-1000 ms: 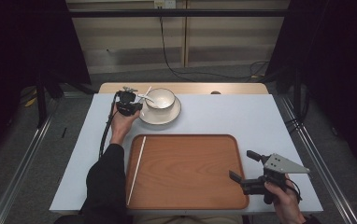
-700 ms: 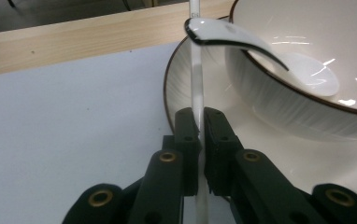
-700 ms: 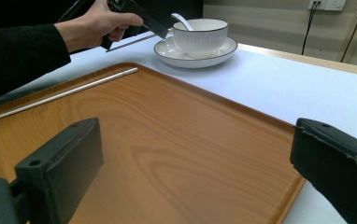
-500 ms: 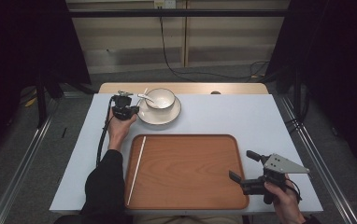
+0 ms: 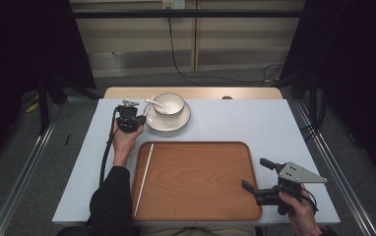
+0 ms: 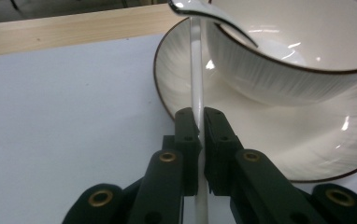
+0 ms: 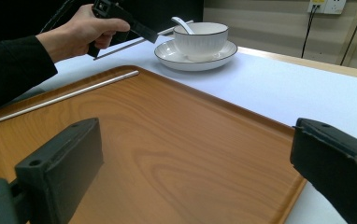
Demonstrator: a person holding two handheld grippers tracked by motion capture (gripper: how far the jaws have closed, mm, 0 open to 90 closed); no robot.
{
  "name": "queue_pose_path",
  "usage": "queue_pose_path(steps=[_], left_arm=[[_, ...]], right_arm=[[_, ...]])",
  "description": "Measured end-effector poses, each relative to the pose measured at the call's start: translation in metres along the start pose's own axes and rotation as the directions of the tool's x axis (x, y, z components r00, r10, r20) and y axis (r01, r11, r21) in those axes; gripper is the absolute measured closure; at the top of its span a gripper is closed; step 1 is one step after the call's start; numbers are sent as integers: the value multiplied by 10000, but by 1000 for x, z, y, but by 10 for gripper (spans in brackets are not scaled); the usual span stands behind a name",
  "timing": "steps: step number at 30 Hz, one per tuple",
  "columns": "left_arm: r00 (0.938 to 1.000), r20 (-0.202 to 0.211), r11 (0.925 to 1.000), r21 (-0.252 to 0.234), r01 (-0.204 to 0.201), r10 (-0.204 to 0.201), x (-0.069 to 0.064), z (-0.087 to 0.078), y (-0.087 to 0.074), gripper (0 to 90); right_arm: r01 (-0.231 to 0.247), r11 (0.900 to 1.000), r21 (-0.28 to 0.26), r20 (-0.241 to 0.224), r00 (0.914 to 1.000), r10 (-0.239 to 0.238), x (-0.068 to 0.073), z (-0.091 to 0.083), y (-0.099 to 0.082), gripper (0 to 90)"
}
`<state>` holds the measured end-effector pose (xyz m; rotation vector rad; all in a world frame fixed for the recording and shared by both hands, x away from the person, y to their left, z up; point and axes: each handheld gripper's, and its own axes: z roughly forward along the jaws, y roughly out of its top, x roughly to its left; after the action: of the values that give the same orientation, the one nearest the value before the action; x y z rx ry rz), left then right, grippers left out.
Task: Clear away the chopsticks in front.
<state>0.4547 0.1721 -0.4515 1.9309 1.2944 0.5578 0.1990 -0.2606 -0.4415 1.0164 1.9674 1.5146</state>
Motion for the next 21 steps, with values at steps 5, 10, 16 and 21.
queue_pose_path(steps=[5,10,16,21], left_arm=[[9999,140,10000,-6,21,-21,-3,-5,-7,854],[9997,47,9997,11,227,-228,-4,-10,-15,854],[9992,126,9993,-87,376,-375,-6,-19,-23,854],[9990,129,9990,-128,435,-433,-8,-26,-27,854]], right_arm=[[8,10000,-54,26,10000,-7,0,-1,0,23],[50,9999,-100,52,10000,-50,0,-1,0,23],[70,9999,-102,43,10000,-69,0,-1,0,23],[75,9999,-98,50,10000,-74,0,-1,0,23]])
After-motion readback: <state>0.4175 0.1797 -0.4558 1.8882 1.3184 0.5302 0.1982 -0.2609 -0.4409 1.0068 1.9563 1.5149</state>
